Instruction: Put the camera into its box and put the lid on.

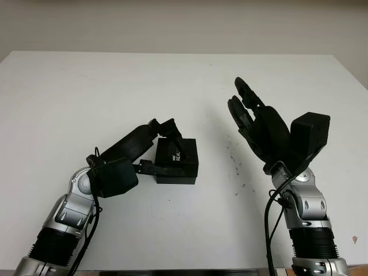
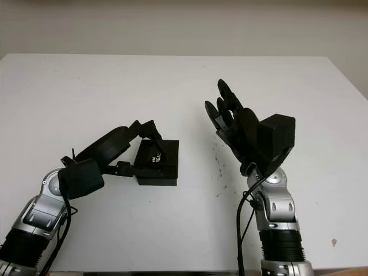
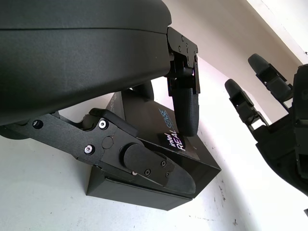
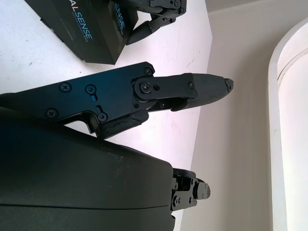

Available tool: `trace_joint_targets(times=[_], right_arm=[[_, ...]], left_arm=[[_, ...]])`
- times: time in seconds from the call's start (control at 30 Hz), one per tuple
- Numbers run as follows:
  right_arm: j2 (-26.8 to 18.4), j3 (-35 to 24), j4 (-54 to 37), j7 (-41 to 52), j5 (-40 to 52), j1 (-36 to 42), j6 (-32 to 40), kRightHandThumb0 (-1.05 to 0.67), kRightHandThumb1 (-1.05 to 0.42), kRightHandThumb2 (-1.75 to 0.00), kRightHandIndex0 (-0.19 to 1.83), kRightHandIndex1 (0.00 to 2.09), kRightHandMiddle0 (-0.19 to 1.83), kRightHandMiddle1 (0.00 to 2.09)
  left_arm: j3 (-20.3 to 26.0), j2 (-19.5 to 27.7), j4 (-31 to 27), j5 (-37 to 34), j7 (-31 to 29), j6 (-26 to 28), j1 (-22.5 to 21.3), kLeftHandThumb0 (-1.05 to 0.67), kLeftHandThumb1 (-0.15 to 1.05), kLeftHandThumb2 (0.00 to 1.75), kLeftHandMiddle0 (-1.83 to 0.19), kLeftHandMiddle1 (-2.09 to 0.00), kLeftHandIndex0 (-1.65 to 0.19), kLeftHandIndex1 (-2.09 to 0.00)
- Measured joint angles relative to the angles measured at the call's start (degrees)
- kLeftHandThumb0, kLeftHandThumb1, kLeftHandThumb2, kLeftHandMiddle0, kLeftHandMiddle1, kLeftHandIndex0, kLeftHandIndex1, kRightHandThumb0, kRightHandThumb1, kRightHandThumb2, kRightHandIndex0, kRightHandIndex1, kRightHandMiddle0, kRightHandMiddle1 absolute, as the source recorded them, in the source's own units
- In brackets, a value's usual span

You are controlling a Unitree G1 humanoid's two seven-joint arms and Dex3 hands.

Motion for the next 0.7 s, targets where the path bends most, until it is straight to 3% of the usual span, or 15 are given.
trace_joint_targets(times=[0.23, 0.43, 0.7], right_arm=[[0.01, 0.03, 0.00, 0.02, -0.11, 0.00, -0.08, -0.64, -1.05, -0.29, -0.06, 0.05, -0.03, 0.04], [0.06, -0.04, 0.01, -0.07, 0.11, 0.00, -0.17, -0.66, -1.05, -0.28, -0.06, 0.05, -0.01, 0.05], [0.10, 0.04, 0.02, 0.16, -0.08, -0.01, -0.27, -0.65, -1.05, -0.28, -0.06, 0.05, -0.02, 0.05]], left_arm=[[-0.02, 0.07, -0.31, -0.32, -0.83, 0.34, 0.00, -0.38, 1.05, 0.11, -0.36, -2.06, -0.15, -1.62], [0.46, 0.71, -4.00, -0.96, -1.77, 1.50, 1.35, -0.35, 1.05, 0.11, -0.38, -2.09, -0.15, -1.62], [1.56, 0.83, -8.70, -1.85, -1.08, 1.33, 4.83, -0.35, 1.05, 0.13, -0.38, -1.97, -0.14, -1.67]])
